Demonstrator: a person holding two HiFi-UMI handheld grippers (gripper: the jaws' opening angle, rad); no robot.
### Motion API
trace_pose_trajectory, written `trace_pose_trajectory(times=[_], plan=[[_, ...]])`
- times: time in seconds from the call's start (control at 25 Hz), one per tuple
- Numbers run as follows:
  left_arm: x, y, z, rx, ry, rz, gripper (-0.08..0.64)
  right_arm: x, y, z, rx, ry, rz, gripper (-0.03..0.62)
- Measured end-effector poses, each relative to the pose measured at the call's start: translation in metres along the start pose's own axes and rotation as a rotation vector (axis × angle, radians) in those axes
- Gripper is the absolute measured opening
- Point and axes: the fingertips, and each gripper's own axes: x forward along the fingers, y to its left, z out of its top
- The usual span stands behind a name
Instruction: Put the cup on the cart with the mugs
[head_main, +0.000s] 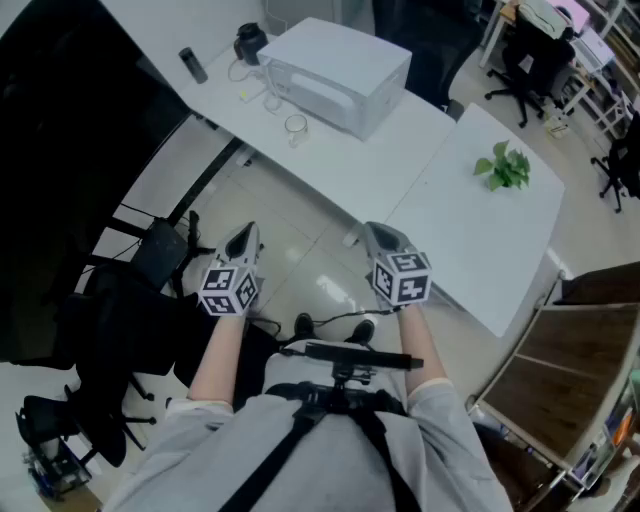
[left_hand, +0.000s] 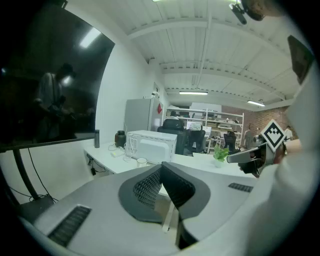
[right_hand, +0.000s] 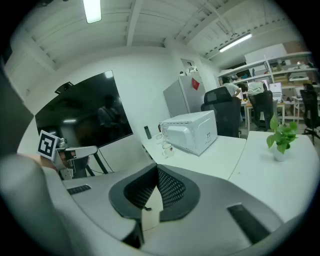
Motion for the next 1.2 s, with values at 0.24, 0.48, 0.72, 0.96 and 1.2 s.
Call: trace_pose_trajectory(times=[0.24, 0.48, 0.72, 0.96, 1.2], plan=[[0.008, -0.033, 0.002, -0.011, 0.005, 0.013, 0.003, -0.015, -0.020, 0.003, -0.034, -0.007, 0.024, 0.008], [0.025, -0.034, 0.005, 0.008, 0.030, 0.018, 0.003, 0.002, -0.028, 0.007, -0.023, -0.002, 0.050, 0.008], [0.073, -0.014, 0.006, 0.007, 0.068, -0.022, 0.003, 0.046, -0.035, 0.022, -0.026, 0.018, 0.044, 0.008], [0.141, 0.024, 0.002, -0.025, 0.139, -0.113, 0.003, 0.112, -0.037, 0.037, -0.033, 0.061, 0.016, 0.008], [0.206, 0.063, 0.002, -0.033, 0.204, -0.205, 0.003, 0.174, -0.037, 0.049, -0.035, 0.100, -0.030, 0.008]])
